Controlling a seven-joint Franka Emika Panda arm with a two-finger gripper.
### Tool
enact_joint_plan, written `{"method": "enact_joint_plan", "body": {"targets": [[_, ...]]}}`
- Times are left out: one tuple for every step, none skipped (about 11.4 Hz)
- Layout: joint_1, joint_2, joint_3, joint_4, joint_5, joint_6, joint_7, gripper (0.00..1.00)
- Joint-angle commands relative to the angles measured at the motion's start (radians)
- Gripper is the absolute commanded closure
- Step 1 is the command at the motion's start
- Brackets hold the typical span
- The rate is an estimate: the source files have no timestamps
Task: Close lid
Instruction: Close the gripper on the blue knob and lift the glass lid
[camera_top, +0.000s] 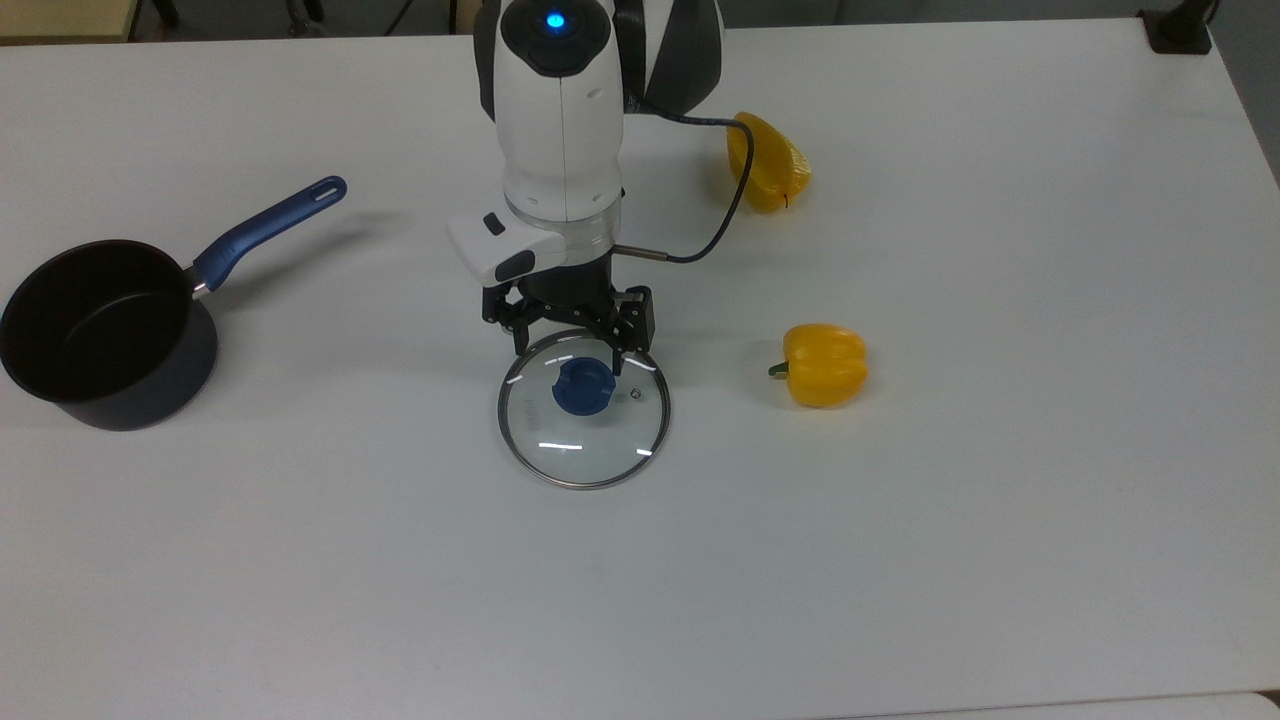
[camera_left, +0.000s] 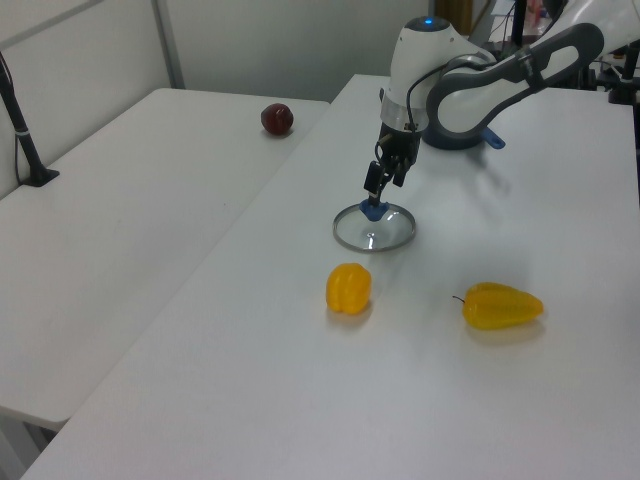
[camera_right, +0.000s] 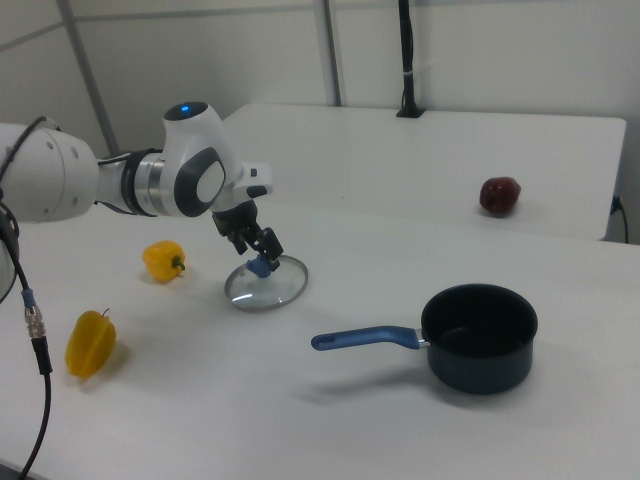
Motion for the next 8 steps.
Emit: {"method": "enact_joint_plan", "body": {"targets": [[0.007, 0.033, -0.005, 0.002, -0.018, 0.065, 0.047, 0.00], [0.007, 0.035, -0.005, 0.002, -0.018, 0.068, 0.049, 0.00], [0.007, 0.035, -0.005, 0.002, -0.018, 0.070, 0.049, 0.00], [0.007, 0.035, -0.005, 0.002, -0.018, 0.073, 0.054, 0.02], [0.009, 0.036, -0.005, 0.002, -0.018, 0.075, 0.054, 0.05], [0.012, 0.050, -0.005, 0.004, -0.020, 0.075, 0.054, 0.05], [0.022, 0.053, -0.007, 0.004, -0.031, 0.075, 0.054, 0.09], [0.022, 0.052, -0.007, 0.004, -0.035, 0.075, 0.055, 0.09]]}}
